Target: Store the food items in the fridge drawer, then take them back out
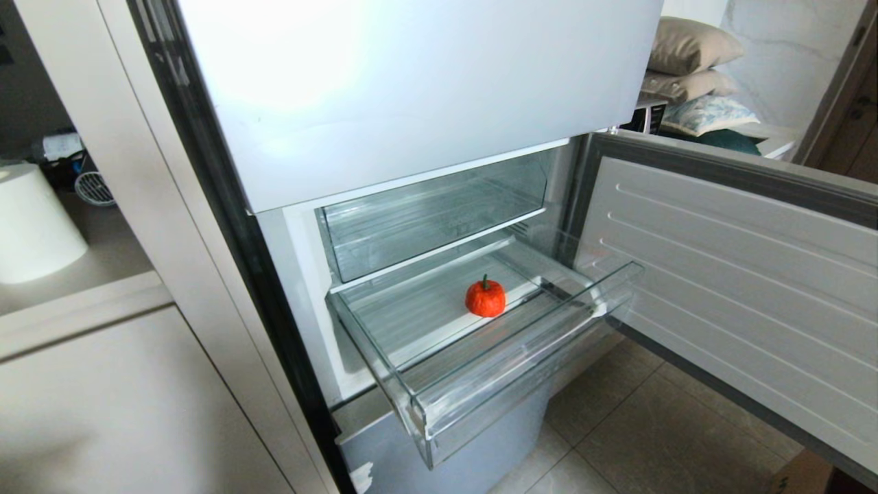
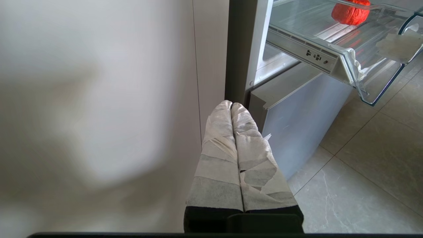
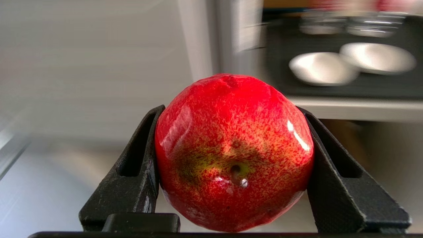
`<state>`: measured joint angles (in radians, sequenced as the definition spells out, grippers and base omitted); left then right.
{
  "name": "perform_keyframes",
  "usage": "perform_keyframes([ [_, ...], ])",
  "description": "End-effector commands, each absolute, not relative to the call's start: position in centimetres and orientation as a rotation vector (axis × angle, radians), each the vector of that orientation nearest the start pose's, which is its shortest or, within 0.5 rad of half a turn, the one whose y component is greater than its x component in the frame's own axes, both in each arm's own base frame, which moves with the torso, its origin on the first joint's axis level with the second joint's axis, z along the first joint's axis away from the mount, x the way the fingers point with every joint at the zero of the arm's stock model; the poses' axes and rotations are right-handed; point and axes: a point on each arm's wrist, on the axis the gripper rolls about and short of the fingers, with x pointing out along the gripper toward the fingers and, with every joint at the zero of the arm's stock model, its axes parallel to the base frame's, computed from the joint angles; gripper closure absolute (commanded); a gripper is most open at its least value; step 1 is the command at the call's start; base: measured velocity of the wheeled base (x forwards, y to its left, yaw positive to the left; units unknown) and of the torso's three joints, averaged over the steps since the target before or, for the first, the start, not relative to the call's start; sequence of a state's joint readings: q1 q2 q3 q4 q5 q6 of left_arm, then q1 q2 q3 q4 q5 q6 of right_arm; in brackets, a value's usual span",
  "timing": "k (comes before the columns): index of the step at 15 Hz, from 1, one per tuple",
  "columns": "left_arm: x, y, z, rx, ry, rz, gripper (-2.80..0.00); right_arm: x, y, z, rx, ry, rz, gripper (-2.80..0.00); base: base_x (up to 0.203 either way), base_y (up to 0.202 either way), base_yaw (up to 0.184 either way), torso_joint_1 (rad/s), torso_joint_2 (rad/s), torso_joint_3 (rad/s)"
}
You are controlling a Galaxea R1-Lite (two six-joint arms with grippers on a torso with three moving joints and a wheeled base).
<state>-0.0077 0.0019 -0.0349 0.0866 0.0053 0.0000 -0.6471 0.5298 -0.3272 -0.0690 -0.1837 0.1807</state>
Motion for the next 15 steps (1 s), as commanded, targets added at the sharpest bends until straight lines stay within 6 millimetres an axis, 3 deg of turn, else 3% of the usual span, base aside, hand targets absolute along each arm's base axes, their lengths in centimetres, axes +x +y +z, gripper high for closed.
perform_keyframes([
  [1, -2.6, 0.0, 7.6, 0.0, 0.054, -0.002, 0.0, 3.5, -4.6, 18.2, 0.249, 0.115, -1.015, 0.0, 0.0, 0.0, 0.0, 0.0, 0.0, 0.0],
  [4, -2.6, 0.0, 7.6, 0.0, 0.055, -0.002, 0.0, 3.2, -8.0, 19.5, 0.31, 0.086, -1.156, 0.0, 0.0, 0.0, 0.0, 0.0, 0.0, 0.0],
  [8, -2.6, 0.0, 7.6, 0.0, 0.054, -0.002, 0.0, 2.6, -14.9, 19.9, 0.418, 0.114, -1.263, 0.0, 0.0, 0.0, 0.0, 0.0, 0.0, 0.0],
  [15, -2.6, 0.0, 7.6, 0.0, 0.054, -0.002, 0.0, 2.8, -27.4, 16.5, 0.636, 0.207, -1.223, 0.0, 0.0, 0.0, 0.0, 0.0, 0.0, 0.0],
])
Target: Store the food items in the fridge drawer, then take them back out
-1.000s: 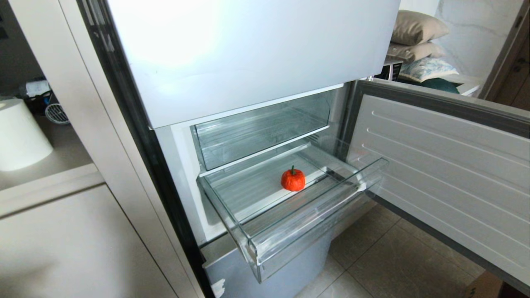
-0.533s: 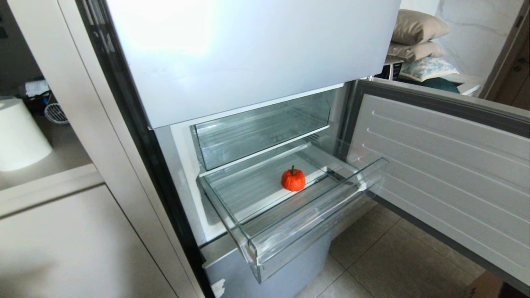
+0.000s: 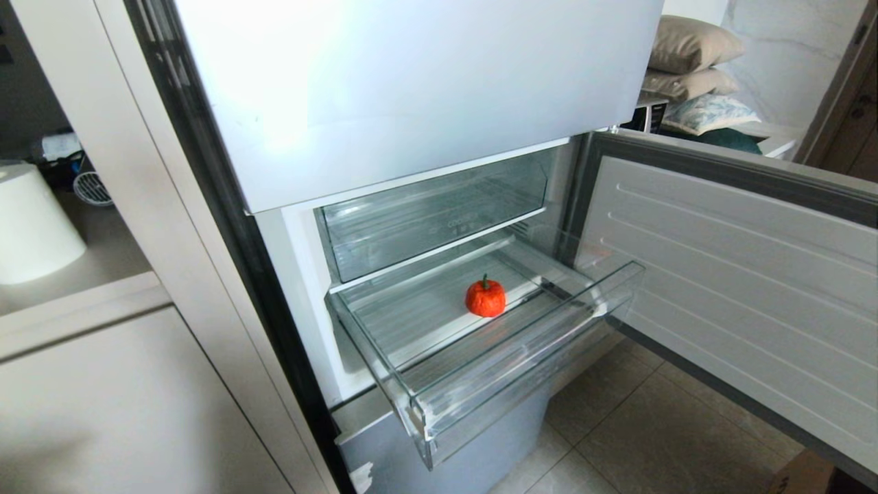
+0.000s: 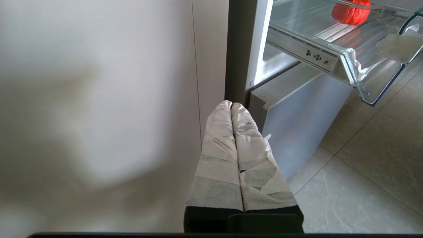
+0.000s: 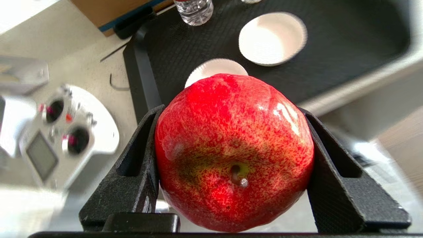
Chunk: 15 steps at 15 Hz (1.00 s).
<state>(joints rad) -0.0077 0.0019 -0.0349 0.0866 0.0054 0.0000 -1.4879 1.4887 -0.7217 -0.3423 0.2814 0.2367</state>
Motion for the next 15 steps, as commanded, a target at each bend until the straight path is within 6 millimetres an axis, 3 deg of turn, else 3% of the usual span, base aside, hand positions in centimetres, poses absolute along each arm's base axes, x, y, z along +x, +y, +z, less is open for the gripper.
perform_keyframes([
  [1, -2.6, 0.0, 7.6, 0.0, 0.054, -0.002, 0.0, 2.9, -29.1, 16.2, 0.662, 0.199, -1.216, 0.0, 0.0, 0.0, 0.0, 0.0, 0.0, 0.0],
  [5, -2.6, 0.0, 7.6, 0.0, 0.054, -0.002, 0.0, 3.3, -35.0, 14.8, 0.746, 0.19, -1.213, 0.0, 0.0, 0.0, 0.0, 0.0, 0.0, 0.0],
  [15, -2.5, 0.0, 7.6, 0.0, 0.055, -0.002, 0.0, 2.6, -42.5, 11.6, 0.813, 0.151, -1.286, 0.0, 0.0, 0.0, 0.0, 0.0, 0.0, 0.0],
])
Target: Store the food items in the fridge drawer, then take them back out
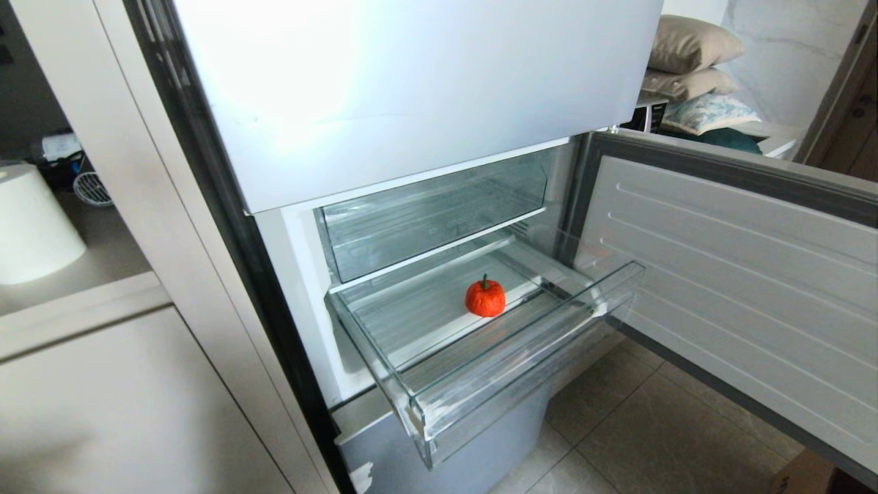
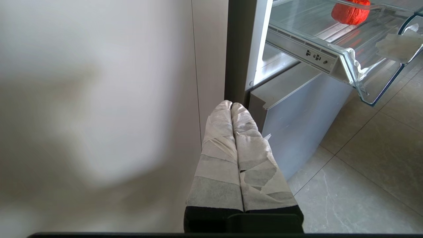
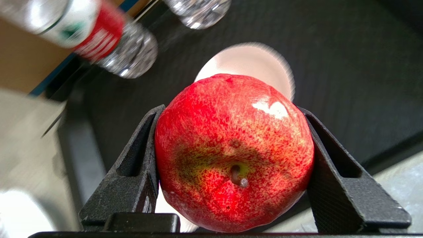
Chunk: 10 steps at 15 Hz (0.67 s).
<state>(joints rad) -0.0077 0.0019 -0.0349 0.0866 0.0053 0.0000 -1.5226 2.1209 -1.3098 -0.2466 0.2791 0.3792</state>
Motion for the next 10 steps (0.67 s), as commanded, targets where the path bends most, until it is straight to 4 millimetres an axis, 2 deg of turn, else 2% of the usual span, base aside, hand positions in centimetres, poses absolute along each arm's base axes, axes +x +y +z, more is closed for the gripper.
perform_keyframes([
  [1, -2.6, 0.0, 7.6, 0.0, 0.054, -0.002, 0.0, 2.4, -42.9, 11.4, 0.811, 0.146, -1.294, 0.0, 0.0, 0.0, 0.0, 0.0, 0.0, 0.0],
  [6, -2.6, 0.0, 7.6, 0.0, 0.054, -0.002, 0.0, 2.2, -44.6, 10.6, 0.799, 0.149, -1.358, 0.0, 0.0, 0.0, 0.0, 0.0, 0.0, 0.0],
  [10, -2.6, 0.0, 7.6, 0.0, 0.054, -0.002, 0.0, 3.4, -46.0, 10.0, 0.803, 0.137, -1.335, 0.0, 0.0, 0.0, 0.0, 0.0, 0.0, 0.0],
])
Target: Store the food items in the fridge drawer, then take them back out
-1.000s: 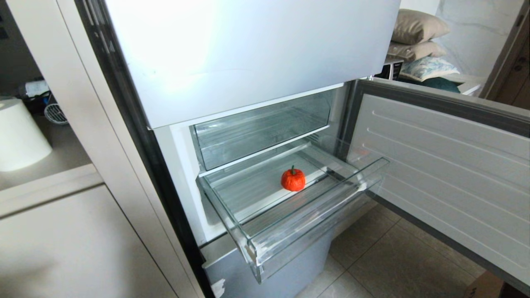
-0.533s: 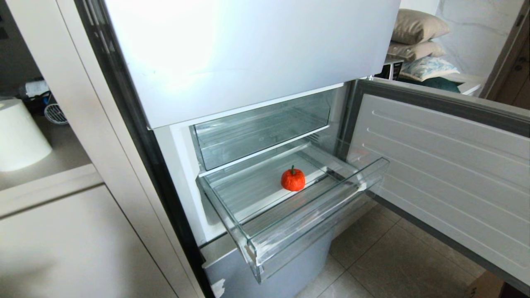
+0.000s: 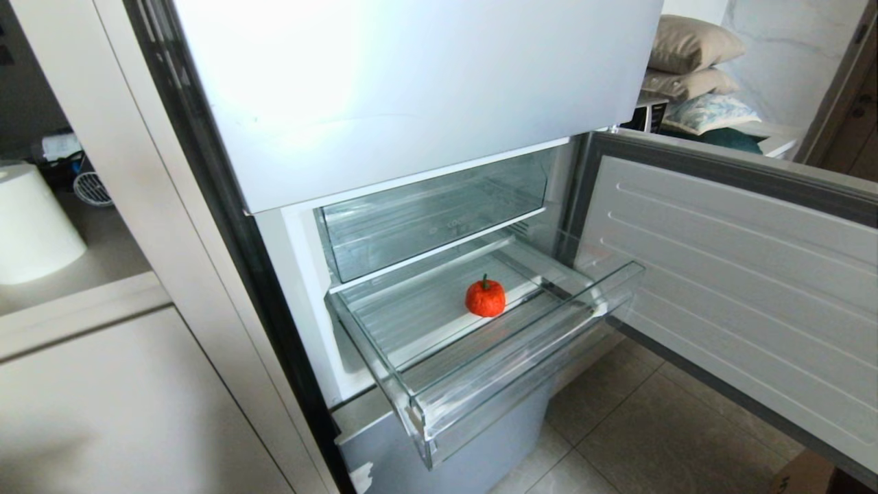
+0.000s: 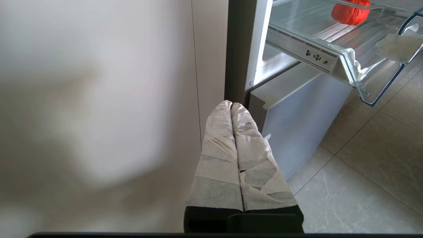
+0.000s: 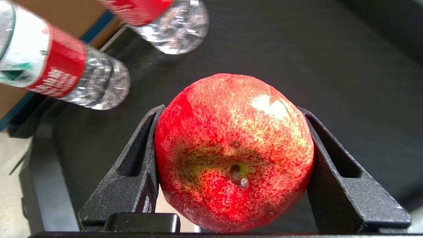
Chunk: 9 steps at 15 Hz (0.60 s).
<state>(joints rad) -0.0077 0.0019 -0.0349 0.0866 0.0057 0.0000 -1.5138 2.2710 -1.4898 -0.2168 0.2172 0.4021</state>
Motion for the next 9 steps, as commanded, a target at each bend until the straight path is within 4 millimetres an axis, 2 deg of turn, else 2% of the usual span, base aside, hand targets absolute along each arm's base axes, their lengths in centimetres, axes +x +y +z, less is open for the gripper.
perform_keyframes([
  [1, -2.6, 0.0, 7.6, 0.0, 0.054, -0.002, 0.0, 3.8, -46.2, 10.0, 0.797, 0.137, -1.323, 0.0, 0.0, 0.0, 0.0, 0.0, 0.0, 0.0],
  [5, -2.5, 0.0, 7.6, 0.0, 0.055, -0.002, 0.0, 5.9, -46.3, 9.7, 0.793, 0.154, -1.278, 0.0, 0.0, 0.0, 0.0, 0.0, 0.0, 0.0],
  [9, -2.6, 0.0, 7.6, 0.0, 0.055, -0.002, 0.0, 6.3, -46.4, 9.1, 0.802, 0.166, -1.272, 0.0, 0.0, 0.0, 0.0, 0.0, 0.0, 0.0],
])
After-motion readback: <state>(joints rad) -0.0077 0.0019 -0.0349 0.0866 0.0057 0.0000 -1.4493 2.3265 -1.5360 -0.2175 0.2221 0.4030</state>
